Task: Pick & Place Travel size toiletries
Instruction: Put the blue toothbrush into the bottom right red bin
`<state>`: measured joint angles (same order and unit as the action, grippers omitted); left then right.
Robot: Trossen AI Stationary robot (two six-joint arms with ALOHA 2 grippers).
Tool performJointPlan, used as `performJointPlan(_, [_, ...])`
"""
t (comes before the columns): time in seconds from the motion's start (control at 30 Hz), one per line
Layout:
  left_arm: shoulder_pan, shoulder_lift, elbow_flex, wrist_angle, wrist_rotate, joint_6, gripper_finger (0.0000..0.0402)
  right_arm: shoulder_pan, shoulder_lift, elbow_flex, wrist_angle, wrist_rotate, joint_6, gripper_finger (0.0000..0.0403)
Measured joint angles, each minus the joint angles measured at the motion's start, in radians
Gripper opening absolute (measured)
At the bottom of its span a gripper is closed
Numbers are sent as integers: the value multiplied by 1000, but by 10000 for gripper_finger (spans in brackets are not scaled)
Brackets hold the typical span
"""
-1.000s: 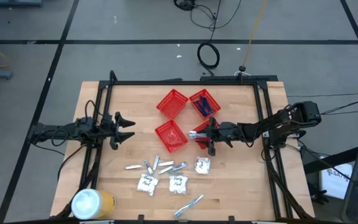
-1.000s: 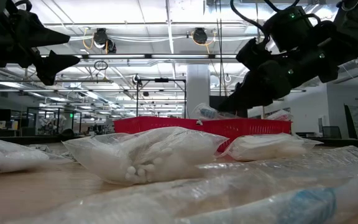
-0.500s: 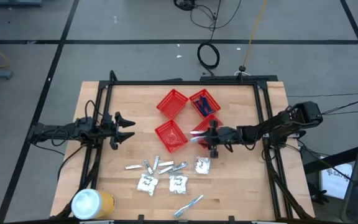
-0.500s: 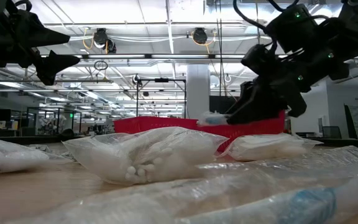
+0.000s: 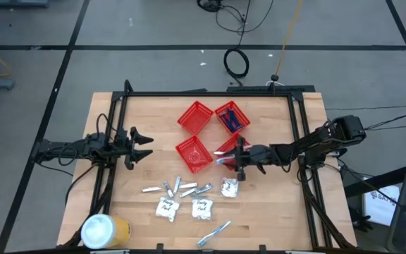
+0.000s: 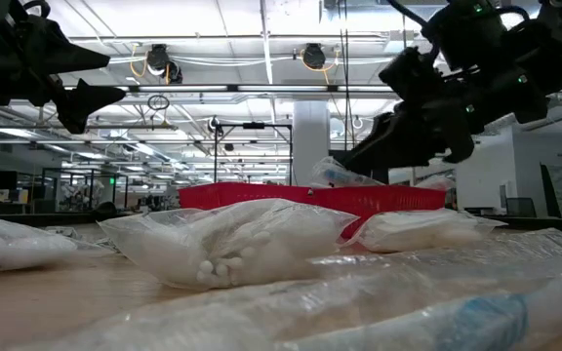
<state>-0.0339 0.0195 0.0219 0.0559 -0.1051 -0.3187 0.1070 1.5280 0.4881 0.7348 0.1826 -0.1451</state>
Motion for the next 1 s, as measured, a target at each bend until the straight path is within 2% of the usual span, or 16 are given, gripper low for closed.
performJointPlan(0.17, [0,0,0,0,0,0,271,6,-8,0,82,-13,36,169])
performJointPlan(0.33, [0,0,0,0,0,0,271,95,-73,0,134,-187,-11,169])
performJointPlan(0.47, [0,0,0,0,0,0,271,256,-112,60,57,-139,-23,182])
performJointPlan(0.57, [0,0,0,0,0,0,271,383,-103,159,-152,-78,-22,211])
performJointPlan(0.73, [0,0,0,-1,0,0,271,517,17,326,-426,28,102,260])
performJointPlan(0.83, [0,0,0,1,0,0,271,544,112,391,-448,23,172,271])
performJointPlan(1.0, [0,0,0,-1,0,0,271,563,257,479,-447,22,183,273])
